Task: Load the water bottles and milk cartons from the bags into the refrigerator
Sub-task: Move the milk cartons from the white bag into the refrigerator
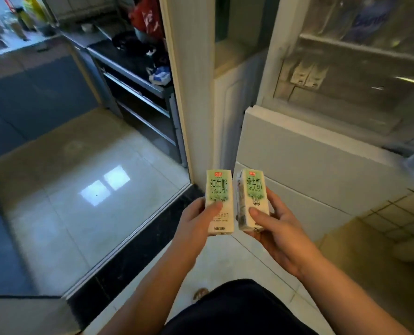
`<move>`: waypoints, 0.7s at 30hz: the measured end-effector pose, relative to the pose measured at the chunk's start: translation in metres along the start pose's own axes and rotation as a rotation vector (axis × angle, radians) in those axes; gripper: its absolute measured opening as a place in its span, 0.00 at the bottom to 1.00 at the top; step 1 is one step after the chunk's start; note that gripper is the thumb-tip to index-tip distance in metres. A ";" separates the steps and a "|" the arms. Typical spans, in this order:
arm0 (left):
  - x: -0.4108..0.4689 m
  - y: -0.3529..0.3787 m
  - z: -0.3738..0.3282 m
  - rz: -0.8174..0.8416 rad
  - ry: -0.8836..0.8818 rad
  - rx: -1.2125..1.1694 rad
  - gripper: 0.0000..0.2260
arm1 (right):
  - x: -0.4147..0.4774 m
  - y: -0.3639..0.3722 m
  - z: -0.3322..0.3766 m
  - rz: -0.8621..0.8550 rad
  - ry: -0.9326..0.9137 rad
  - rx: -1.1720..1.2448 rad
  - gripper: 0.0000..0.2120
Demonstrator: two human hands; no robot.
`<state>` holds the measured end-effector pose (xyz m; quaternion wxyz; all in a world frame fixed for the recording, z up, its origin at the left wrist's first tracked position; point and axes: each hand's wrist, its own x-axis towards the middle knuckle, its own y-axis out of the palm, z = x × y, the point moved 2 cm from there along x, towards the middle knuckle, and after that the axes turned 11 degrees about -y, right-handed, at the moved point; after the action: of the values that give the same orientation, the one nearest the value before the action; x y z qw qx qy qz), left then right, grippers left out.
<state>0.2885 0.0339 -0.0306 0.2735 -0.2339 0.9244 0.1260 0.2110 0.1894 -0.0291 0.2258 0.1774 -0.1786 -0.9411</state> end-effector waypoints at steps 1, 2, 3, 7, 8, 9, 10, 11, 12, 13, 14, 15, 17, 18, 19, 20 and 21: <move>0.013 0.001 -0.012 0.030 0.020 0.039 0.08 | 0.010 0.004 0.005 -0.037 -0.039 -0.004 0.31; 0.025 0.004 -0.025 0.064 0.041 0.078 0.08 | 0.019 0.007 0.011 -0.077 -0.078 -0.010 0.32; 0.035 0.008 -0.037 0.099 0.061 0.114 0.08 | 0.026 0.010 0.018 -0.117 -0.115 -0.016 0.33; 0.071 0.035 -0.083 0.229 0.138 0.177 0.08 | 0.054 0.012 0.051 -0.214 -0.254 -0.049 0.33; 0.078 0.043 -0.094 0.247 0.163 0.183 0.08 | 0.061 0.011 0.061 -0.228 -0.291 -0.062 0.32; 0.086 0.053 -0.105 0.258 0.195 0.195 0.09 | 0.067 0.008 0.072 -0.246 -0.328 -0.076 0.32; 0.092 0.063 -0.116 0.271 0.235 0.209 0.10 | 0.074 0.006 0.083 -0.267 -0.365 -0.090 0.31; 0.098 0.074 -0.127 0.284 0.276 0.212 0.10 | 0.080 0.003 0.094 -0.292 -0.399 -0.101 0.30; 0.103 0.086 -0.138 0.291 0.314 0.201 0.10 | 0.087 -0.001 0.105 -0.318 -0.432 -0.105 0.28; 0.108 0.097 -0.149 0.294 0.354 0.181 0.10 | 0.094 -0.004 0.117 -0.340 -0.466 -0.105 0.26; 0.113 0.108 -0.159 0.296 0.393 0.160 0.10 | 0.102 -0.008 0.128 -0.357 -0.497 -0.105 0.25; 0.117 0.120 -0.170 0.299 0.432 0.142 0.10 | 0.109 -0.012 0.140 -0.372 -0.526 -0.106 0.24; 0.127 0.142 -0.193 0.290 0.527 0.120 0.11 | 0.125 -0.020 0.164 -0.398 -0.584 -0.111 0.23; 0.131 0.152 -0.206 0.277 0.577 0.109 0.12 | 0.133 -0.023 0.178 -0.402 -0.616 -0.114 0.23; 0.137 0.163 -0.219 0.266 0.620 0.094 0.12 | 0.141 -0.026 0.191 -0.398 -0.649 -0.116 0.24; 0.142 0.173 -0.232 0.262 0.660 0.086 0.11 | 0.149 -0.030 0.204 -0.393 -0.680 -0.114 0.24; 0.146 0.183 -0.246 0.260 0.700 0.089 0.10 | 0.157 -0.034 0.217 -0.387 -0.705 -0.113 0.25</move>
<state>-0.0215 0.0497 0.1073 -0.0675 -0.1312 0.9886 0.0318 -0.0226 0.1962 0.1066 -0.0214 -0.1382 -0.1565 -0.9777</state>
